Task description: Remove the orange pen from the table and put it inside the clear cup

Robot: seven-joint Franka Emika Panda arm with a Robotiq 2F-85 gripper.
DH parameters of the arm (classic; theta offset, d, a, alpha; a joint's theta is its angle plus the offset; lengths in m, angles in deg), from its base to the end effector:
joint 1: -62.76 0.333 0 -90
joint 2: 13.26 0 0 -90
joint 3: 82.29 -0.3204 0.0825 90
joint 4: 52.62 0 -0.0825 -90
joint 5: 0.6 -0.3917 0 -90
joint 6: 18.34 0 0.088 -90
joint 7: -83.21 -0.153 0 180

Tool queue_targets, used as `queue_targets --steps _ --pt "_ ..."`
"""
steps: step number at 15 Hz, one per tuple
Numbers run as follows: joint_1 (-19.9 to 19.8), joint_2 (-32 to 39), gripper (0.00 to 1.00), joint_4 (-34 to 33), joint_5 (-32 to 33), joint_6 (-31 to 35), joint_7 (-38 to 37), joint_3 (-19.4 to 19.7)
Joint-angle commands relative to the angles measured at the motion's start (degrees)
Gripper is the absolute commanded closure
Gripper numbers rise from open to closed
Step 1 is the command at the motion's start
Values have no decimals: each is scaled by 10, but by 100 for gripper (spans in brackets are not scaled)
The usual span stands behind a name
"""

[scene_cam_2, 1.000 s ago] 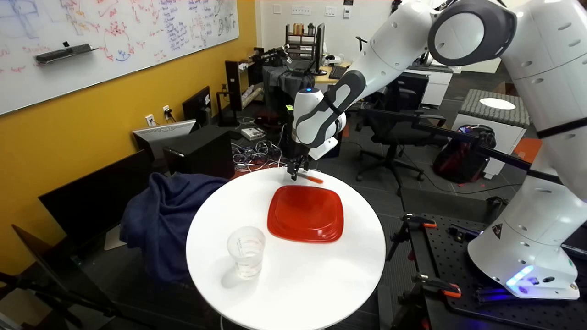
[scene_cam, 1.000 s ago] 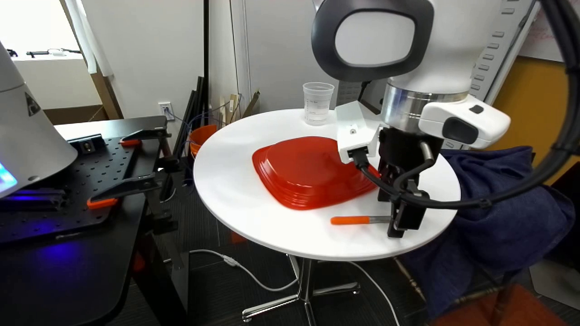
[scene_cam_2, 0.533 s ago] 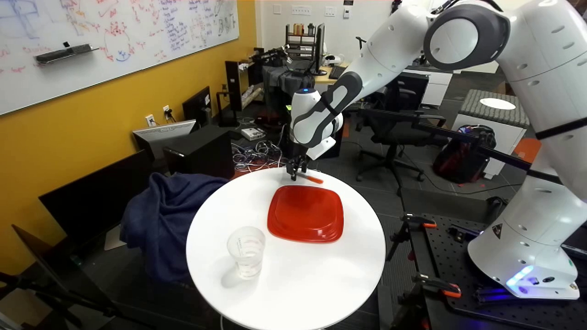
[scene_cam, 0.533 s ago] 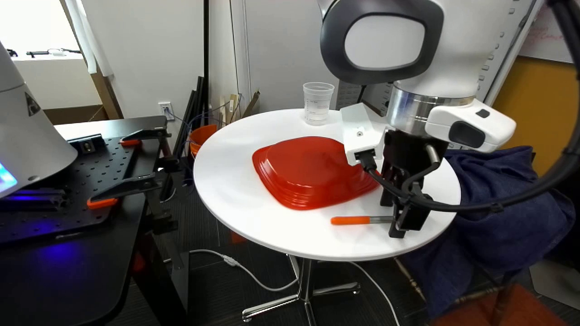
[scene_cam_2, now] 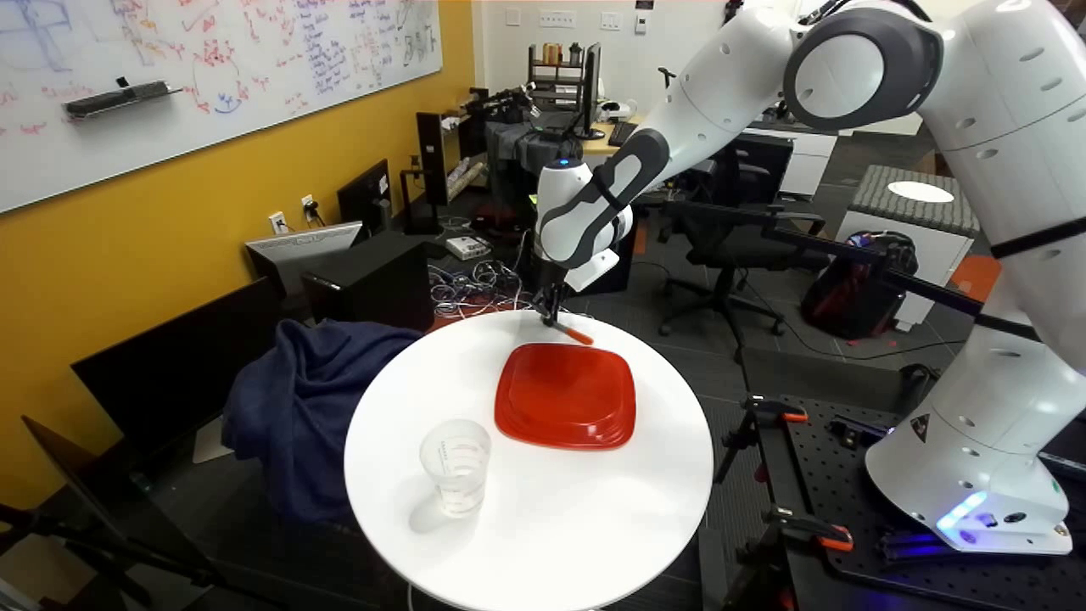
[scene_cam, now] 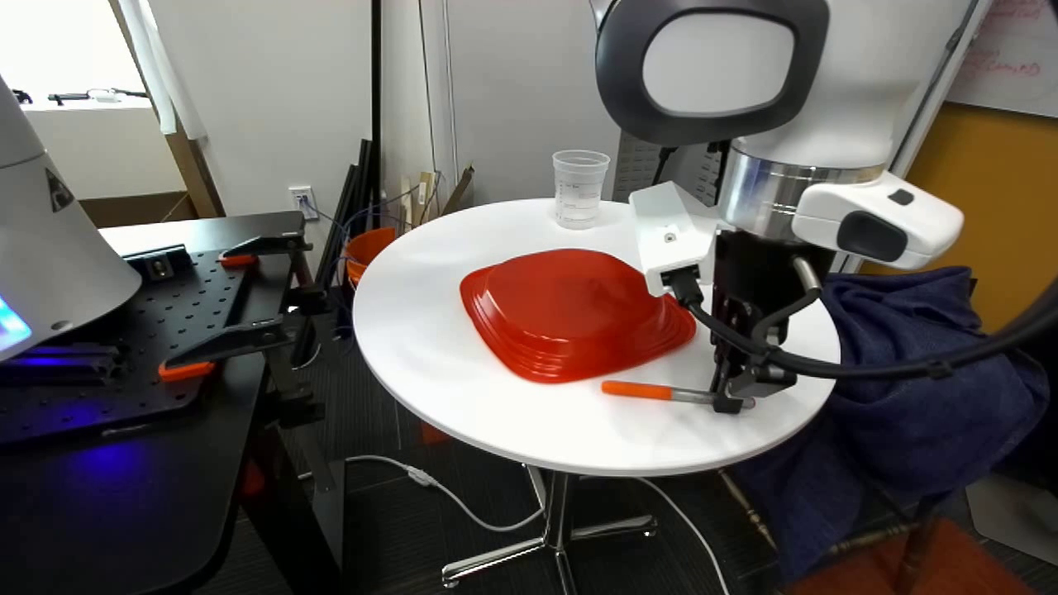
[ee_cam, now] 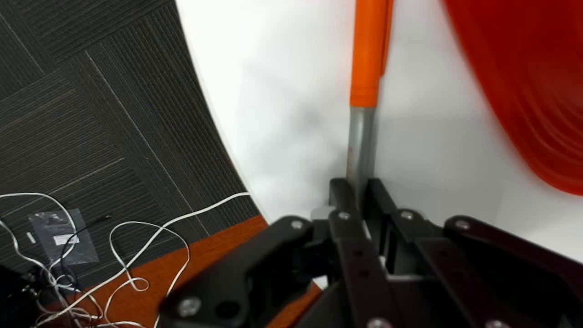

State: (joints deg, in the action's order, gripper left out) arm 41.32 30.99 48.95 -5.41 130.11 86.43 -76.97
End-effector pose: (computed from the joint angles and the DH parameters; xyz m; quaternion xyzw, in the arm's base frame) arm 0.5959 -0.2988 0.0804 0.9741 -0.2247 0.0220 0.0154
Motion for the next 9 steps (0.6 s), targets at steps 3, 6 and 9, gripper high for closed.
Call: queue_targets --steps 3,6,9 --pt "1 7 97 -18 -8 -24 11 3" --pt "13 -10 97 -4 -6 -21 -11 14" --pt "25 -24 97 4 -2 -18 -29 27"
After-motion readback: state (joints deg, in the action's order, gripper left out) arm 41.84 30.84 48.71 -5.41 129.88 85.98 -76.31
